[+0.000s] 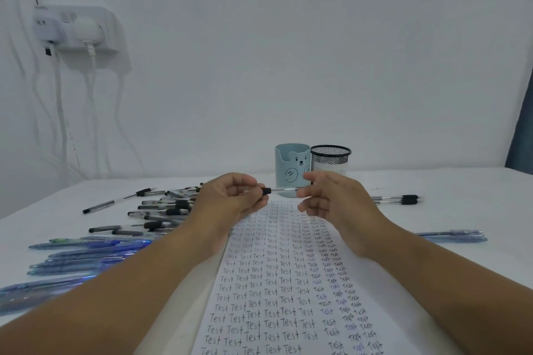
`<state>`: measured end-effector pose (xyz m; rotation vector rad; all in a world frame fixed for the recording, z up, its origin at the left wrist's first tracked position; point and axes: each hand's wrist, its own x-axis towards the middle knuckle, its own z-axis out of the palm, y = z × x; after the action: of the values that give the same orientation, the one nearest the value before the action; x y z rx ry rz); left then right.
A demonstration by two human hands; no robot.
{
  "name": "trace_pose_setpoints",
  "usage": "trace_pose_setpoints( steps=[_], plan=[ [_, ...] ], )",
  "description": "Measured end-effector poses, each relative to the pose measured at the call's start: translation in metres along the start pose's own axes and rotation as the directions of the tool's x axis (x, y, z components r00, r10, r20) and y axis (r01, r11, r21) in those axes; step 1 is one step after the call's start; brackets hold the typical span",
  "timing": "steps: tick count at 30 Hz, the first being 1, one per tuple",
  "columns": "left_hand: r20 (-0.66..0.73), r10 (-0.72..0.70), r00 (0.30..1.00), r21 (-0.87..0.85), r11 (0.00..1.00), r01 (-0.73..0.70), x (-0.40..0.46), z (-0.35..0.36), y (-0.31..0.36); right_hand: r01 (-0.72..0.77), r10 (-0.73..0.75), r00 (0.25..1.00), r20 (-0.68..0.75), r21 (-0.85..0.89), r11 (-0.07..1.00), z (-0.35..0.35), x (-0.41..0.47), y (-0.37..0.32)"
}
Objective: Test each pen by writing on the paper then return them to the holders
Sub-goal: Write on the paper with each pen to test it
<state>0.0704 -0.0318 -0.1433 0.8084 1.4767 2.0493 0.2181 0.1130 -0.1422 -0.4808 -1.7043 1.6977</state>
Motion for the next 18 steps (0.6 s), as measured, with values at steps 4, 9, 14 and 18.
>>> trace_pose_setpoints(
  steps=[4, 9, 14, 18],
  plan=[
    [0.050, -0.017, 0.999, -0.033, 0.999, 0.019, -0.0018, 0.0047, -0.0014, -0.066, 0.075, 0.997, -0.031, 0.244, 0.968, 0.0021, 0.0016, -0.0045],
    [0.042, -0.080, 0.996, -0.107, 0.991, 0.084, -0.0029, 0.0090, -0.0037, -0.188, 0.221, 0.973, -0.061, 0.341, 0.921, 0.0028, 0.0013, -0.0061],
    [0.025, -0.115, 0.993, -0.155, 0.981, 0.118, -0.0025, 0.0069, -0.0057, -0.294, 0.310, 0.950, 0.019, 0.383, 0.876, -0.0012, 0.0027, -0.0052],
    [0.022, -0.108, 0.994, -0.131, 0.985, 0.110, -0.0040, 0.0067, -0.0057, -0.261, 0.242, 0.965, 0.101, 0.463, 0.847, -0.0035, 0.0032, -0.0054]
  ],
)
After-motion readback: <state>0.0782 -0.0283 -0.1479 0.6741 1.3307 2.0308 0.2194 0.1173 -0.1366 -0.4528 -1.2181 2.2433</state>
